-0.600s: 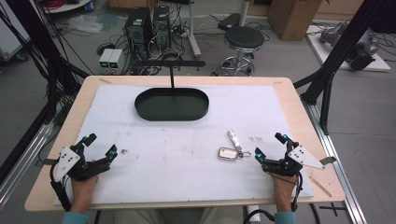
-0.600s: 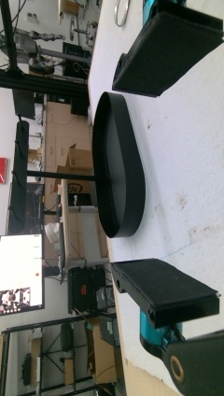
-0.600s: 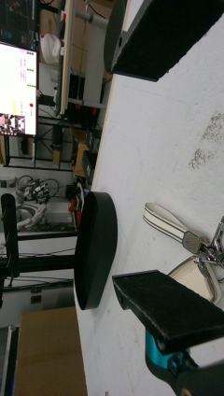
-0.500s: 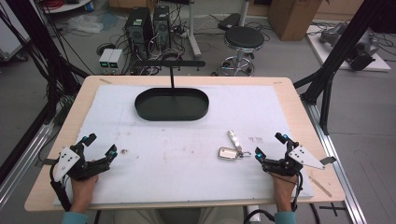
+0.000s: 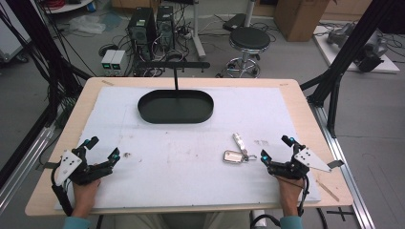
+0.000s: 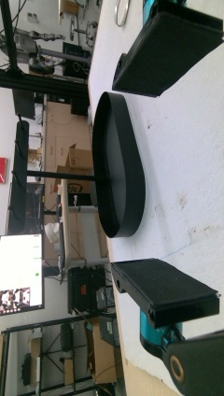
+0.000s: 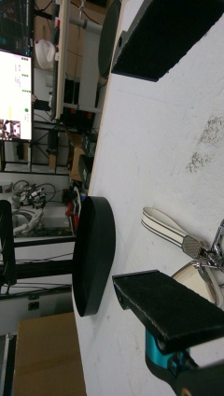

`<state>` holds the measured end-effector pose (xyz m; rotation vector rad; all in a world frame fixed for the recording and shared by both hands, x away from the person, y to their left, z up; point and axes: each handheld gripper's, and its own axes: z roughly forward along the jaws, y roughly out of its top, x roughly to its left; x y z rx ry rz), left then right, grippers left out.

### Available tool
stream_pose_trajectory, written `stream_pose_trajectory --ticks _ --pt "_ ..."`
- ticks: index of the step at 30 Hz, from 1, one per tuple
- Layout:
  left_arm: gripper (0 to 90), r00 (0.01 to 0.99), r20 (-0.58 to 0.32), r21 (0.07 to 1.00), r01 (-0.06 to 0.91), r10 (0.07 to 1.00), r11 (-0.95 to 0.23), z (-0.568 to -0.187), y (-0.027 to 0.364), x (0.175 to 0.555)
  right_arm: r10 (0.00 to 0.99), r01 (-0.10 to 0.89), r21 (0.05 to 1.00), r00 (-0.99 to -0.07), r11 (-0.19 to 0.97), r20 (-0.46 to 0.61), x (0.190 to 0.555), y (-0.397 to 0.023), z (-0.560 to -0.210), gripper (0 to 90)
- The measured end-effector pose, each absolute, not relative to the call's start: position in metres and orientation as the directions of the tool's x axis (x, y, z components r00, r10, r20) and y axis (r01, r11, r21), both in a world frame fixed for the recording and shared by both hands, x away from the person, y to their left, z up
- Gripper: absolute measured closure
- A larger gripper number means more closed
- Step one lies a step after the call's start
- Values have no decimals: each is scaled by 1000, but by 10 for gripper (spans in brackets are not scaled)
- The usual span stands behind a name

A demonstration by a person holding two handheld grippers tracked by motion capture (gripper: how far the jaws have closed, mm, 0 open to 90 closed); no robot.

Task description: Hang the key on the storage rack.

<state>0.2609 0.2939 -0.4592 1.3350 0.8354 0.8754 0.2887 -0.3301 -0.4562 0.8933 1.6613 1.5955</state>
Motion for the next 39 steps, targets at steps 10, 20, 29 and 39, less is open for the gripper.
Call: stream_pose_trajectory --ticks 10,20,29,39 --pt "120 445 -9 998 -50 896 35 -459 294 261 835 99 992 -551 77 -9 296 -323 -450 12" --pt "120 447 -11 998 -50 895 37 -459 294 261 811 218 949 -582 229 -62 313 -307 -418 13" --pt "120 446 -10 998 -50 895 37 -459 294 261 770 338 865 -632 371 -84 330 -285 -402 13" --pt "120 446 -11 998 -50 895 37 -459 294 261 749 461 747 -658 478 -73 350 -264 -392 59"
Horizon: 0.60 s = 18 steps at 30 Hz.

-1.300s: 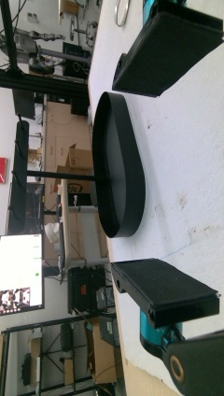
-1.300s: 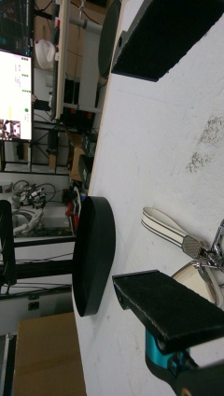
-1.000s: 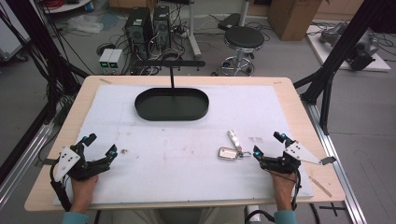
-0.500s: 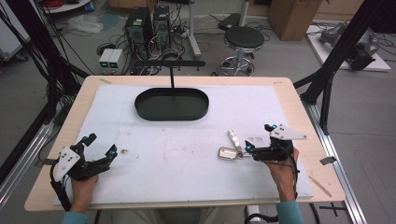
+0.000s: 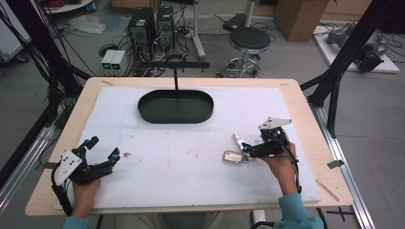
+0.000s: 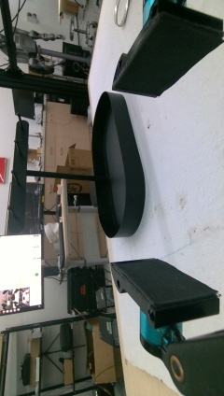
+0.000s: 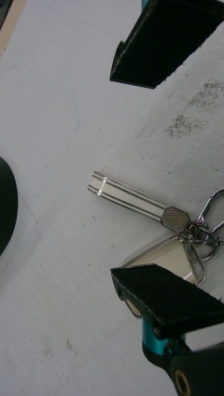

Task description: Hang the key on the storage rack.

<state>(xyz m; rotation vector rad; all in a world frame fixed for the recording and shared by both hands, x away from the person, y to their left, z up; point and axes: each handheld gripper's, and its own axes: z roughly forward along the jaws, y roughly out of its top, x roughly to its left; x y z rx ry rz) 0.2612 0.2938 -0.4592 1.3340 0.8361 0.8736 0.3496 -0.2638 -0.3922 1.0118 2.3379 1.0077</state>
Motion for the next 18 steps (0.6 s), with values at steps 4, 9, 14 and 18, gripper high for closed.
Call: stream_pose_trajectory --ticks 4,9,14,18 --pt "120 447 -11 998 -49 895 37 -459 294 261 760 511 707 -648 489 -58 357 -257 -391 60" --pt "120 446 -12 998 -48 895 38 -459 294 262 769 564 658 -638 499 -38 363 -251 -391 63" --pt "120 445 -14 998 -47 895 39 -459 294 261 758 599 610 -653 519 -4 371 -247 -394 147" --pt "120 445 -14 998 -46 895 38 -459 294 262 766 646 557 -642 522 26 376 -245 -399 167"
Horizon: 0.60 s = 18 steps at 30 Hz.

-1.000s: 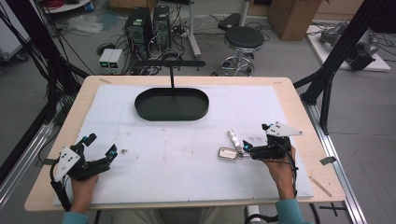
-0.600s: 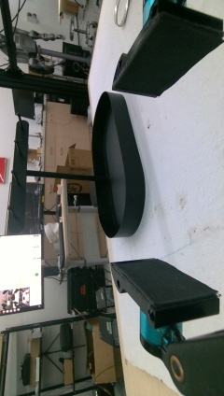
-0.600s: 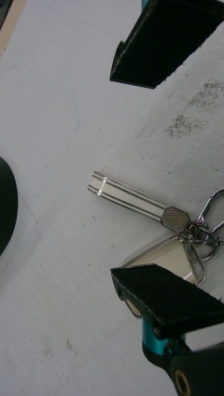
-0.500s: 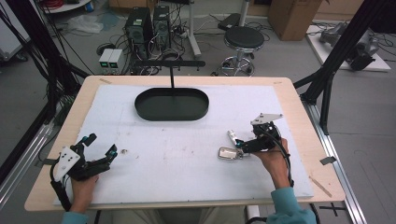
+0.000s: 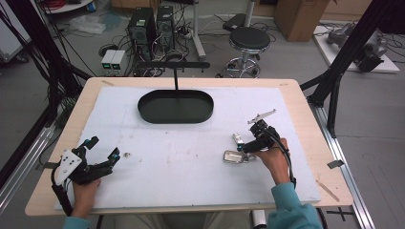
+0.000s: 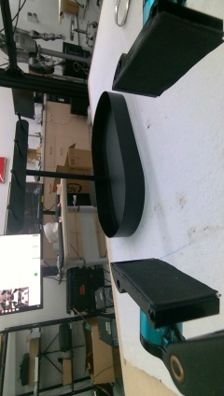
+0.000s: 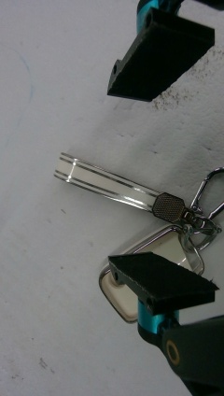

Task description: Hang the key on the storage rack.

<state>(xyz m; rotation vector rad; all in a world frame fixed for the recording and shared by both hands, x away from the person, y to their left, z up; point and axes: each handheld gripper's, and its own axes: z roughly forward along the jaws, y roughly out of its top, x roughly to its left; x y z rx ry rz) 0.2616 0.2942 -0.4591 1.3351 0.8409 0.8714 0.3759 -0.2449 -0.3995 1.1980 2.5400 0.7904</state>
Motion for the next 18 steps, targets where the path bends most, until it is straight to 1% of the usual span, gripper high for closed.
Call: stream_pose_trajectory --ticks 2,4,7,9,13,15,16,18 --pt "120 447 -12 998 -47 895 37 -459 294 262 765 649 552 -643 524 29 377 -245 -400 175" --pt "120 447 -11 998 -46 895 36 -459 294 262 778 671 539 -626 510 44 377 -244 -402 204" --pt "120 446 -12 998 -46 895 36 -459 294 262 781 686 524 -621 505 59 380 -243 -404 208" --pt "120 447 -13 998 -44 895 37 -459 294 262 783 694 514 -618 504 65 382 -243 -405 245" --pt "120 447 -13 998 -44 895 36 -459 294 262 790 713 489 -608 501 77 384 -241 -406 272" --pt "120 446 -13 998 -43 895 36 -459 294 262 802 736 466 -591 492 86 385 -238 -406 328" --pt "120 446 -13 998 -44 895 36 -459 294 262 802 736 466 -591 492 86 385 -238 -406 328" --pt "120 447 -13 998 -43 895 36 -459 294 262 808 745 450 -584 492 83 386 -235 -406 368"
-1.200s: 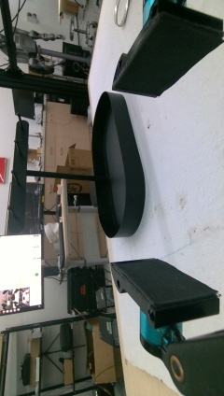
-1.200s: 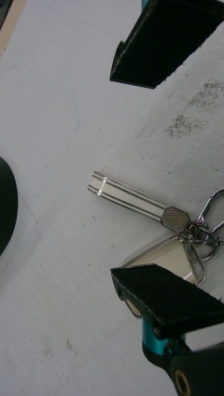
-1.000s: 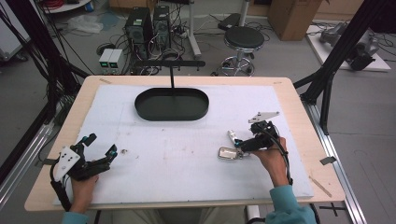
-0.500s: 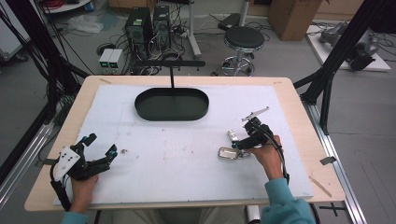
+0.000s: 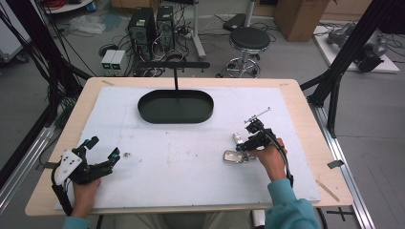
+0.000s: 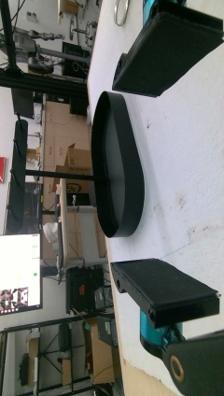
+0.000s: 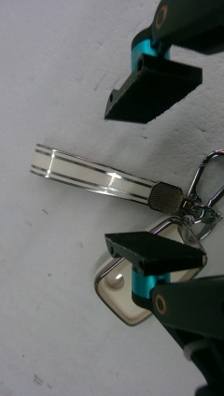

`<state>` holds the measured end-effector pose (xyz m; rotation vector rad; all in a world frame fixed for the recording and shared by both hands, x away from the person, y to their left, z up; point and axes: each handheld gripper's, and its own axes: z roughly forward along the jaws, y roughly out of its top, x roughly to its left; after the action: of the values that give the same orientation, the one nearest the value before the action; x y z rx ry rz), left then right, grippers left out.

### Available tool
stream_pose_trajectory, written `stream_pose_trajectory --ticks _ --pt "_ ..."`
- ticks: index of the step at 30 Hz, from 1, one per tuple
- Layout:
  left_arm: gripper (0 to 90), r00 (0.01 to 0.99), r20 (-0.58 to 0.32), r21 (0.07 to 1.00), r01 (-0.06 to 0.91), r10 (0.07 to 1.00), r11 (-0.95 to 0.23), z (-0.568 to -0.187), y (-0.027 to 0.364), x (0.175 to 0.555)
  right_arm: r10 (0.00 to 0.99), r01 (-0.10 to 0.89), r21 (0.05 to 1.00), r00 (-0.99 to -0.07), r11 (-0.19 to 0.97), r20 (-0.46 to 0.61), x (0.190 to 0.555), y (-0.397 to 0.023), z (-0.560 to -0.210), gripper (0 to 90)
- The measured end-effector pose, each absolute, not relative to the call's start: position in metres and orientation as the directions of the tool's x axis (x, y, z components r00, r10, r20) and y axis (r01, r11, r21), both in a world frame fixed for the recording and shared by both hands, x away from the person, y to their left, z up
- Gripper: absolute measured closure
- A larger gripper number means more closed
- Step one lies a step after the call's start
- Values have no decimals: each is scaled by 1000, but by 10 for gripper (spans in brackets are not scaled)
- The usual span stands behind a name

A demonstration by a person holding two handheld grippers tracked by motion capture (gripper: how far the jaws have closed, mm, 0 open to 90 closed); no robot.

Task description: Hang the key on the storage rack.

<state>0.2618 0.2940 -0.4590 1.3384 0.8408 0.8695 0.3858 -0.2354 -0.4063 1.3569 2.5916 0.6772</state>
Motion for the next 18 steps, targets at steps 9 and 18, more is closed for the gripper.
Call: stream_pose_trajectory --ticks 9,18 --pt "120 446 -15 998 -43 895 38 -459 294 262 827 784 383 -556 489 82 390 -227 -407 466" --pt "120 444 -17 998 -42 896 39 -459 294 262 840 804 337 -539 491 61 392 -219 -406 542"
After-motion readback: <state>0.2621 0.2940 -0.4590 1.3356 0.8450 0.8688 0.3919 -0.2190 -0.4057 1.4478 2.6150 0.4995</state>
